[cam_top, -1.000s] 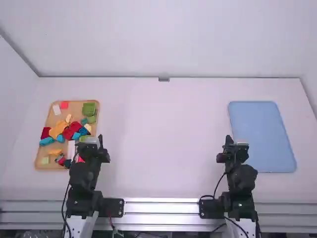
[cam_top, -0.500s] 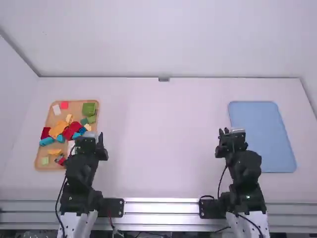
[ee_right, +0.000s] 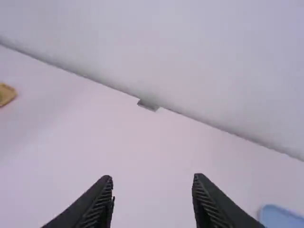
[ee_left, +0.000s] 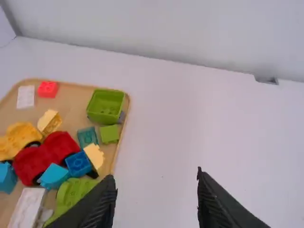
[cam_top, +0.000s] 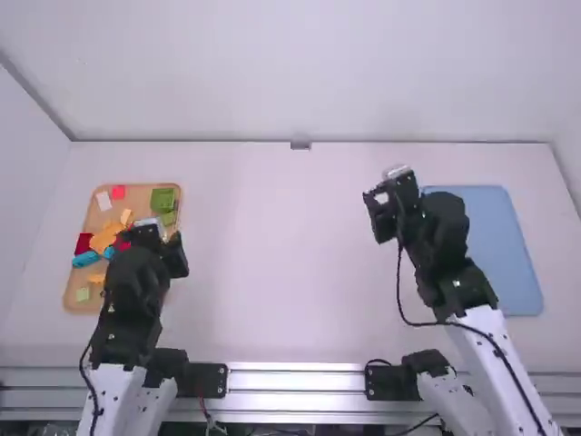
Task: Assemble lego blocks to make yellow taxi
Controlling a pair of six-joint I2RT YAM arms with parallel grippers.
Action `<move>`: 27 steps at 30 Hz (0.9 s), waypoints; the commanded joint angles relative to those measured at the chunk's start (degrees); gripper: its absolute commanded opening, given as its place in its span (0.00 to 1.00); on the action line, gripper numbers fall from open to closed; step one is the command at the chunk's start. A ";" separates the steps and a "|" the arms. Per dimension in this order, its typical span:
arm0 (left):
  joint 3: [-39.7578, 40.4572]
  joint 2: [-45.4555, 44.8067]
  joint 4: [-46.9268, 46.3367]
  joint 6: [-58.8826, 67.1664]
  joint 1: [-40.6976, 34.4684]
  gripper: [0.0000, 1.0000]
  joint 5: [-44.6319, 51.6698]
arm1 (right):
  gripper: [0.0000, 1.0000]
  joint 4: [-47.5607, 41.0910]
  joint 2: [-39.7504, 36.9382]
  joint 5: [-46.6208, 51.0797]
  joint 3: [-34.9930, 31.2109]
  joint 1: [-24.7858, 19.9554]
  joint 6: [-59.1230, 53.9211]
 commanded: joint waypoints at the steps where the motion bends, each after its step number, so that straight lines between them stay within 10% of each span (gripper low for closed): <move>1: 4.48 2.99 -1.49 -3.14 0.56 0.51 -2.69 | 0.51 -1.02 6.01 -2.80 7.10 1.80 -2.40; 12: 18.34 16.20 -9.30 -8.13 4.03 0.71 -9.18 | 0.71 -12.08 28.94 -19.45 29.91 8.91 -17.96; 27: 33.22 31.53 -22.00 -9.11 30.99 0.93 4.65 | 0.93 -21.22 51.76 -27.20 53.28 17.88 -27.10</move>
